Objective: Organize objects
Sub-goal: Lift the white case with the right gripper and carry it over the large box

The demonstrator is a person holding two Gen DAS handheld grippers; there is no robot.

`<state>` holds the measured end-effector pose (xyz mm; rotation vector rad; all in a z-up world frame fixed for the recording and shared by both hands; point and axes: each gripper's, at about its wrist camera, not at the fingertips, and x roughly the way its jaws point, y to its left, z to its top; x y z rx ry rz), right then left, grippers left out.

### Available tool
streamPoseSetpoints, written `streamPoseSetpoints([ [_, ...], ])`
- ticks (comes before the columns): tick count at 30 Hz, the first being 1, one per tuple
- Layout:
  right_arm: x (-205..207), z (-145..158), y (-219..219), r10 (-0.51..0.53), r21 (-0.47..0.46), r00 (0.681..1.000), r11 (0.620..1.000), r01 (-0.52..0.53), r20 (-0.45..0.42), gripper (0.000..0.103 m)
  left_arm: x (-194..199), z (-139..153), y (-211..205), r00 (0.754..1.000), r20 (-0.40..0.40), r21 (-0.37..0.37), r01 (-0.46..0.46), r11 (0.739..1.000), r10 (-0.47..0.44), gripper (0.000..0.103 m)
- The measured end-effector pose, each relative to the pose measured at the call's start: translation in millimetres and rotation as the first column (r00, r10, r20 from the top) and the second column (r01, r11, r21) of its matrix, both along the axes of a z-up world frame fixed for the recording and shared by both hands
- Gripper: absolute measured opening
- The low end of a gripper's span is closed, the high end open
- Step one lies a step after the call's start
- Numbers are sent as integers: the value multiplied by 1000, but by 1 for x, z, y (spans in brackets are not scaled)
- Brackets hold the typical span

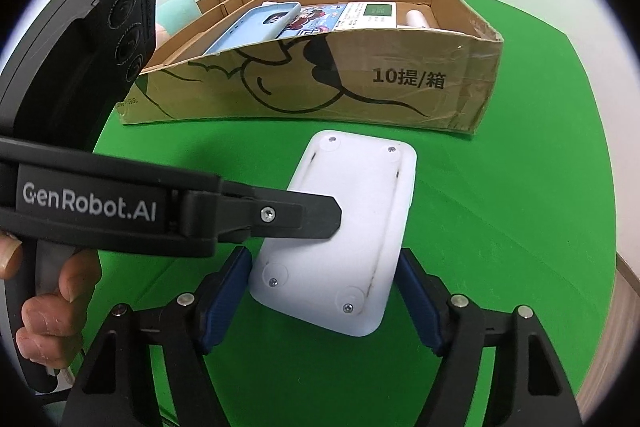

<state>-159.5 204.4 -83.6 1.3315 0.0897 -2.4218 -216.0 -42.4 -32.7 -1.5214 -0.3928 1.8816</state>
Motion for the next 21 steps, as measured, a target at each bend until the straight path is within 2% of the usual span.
streamPoseSetpoints([
  [2,3,0,0,2,-4,1000,1000,-2,-5,73,-1,-5,7,1000,-11,-4,-6,1000,6,29],
  [6,5,1,-3,5,-17,1000,1000,-5,-11,72,0,5,-6,999,-36,-7,-28,1000,28,27],
  [13,6,18,-6,7,-41,997,999,-10,-76,72,-3,45,-30,990,-131,-2,-55,999,54,24],
  [19,5,45,-4,-23,-56,985,998,14,-168,67,12,83,-32,978,-200,21,-61,998,64,23],
  [21,2,55,-4,-21,-57,981,998,11,-192,66,23,92,-50,971,-227,26,-69,997,73,22],
])
